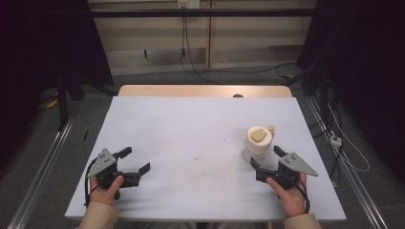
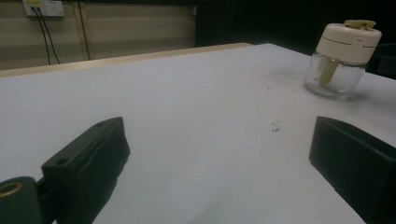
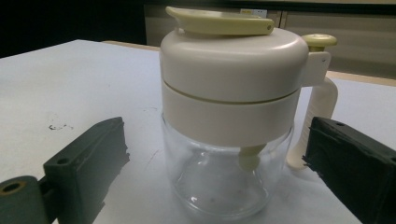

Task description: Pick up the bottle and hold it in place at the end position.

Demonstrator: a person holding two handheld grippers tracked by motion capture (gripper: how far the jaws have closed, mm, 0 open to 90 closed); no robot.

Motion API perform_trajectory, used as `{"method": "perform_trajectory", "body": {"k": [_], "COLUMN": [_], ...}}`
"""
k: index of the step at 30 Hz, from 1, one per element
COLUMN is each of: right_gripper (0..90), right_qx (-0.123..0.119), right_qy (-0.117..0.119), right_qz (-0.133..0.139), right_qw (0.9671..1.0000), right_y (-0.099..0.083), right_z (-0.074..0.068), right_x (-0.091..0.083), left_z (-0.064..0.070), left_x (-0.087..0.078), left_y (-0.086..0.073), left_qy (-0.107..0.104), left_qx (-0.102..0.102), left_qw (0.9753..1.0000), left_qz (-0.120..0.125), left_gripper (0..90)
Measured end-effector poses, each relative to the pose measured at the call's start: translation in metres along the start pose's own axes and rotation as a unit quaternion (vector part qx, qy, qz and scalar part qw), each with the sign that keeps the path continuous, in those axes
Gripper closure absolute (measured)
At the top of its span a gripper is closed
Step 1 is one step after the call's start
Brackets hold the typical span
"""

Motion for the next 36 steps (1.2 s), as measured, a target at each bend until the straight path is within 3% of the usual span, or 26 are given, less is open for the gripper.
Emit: {"method": "perform_trajectory", "body": {"k": [28,36], "right_gripper": [5.1,3.8], "right_qx": [0.017,0.008], "right_qy": [0.004,0.007], "right_qz": [-0.028,-0.033], "right_qw": [0.9995,0.9994], "right_y": [0.004,0.003], "right_z": [0.010,0.009], "right_x": [0.034,0.045], "left_z": [-0.001,-0.001], "left_x": [0.001,0.001], "left_y": [-0.003,-0.003], "left_qy": [-0.005,-0.007], "left_qx": [-0.006,-0.007], "left_qw": [1.0000,0.9999], "left_qz": [-0.003,0.000], "left_gripper": [4.1,4.1]}}
Point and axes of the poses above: each handheld gripper's, and its own axes: x roughly forward along the jaws, y roughly out of its top, z roughly to its right, the point moved 9 cm from there along x, roughly forward along the jaws, and after that the axes turned 12 degrees about x, right-handed, at the moved point
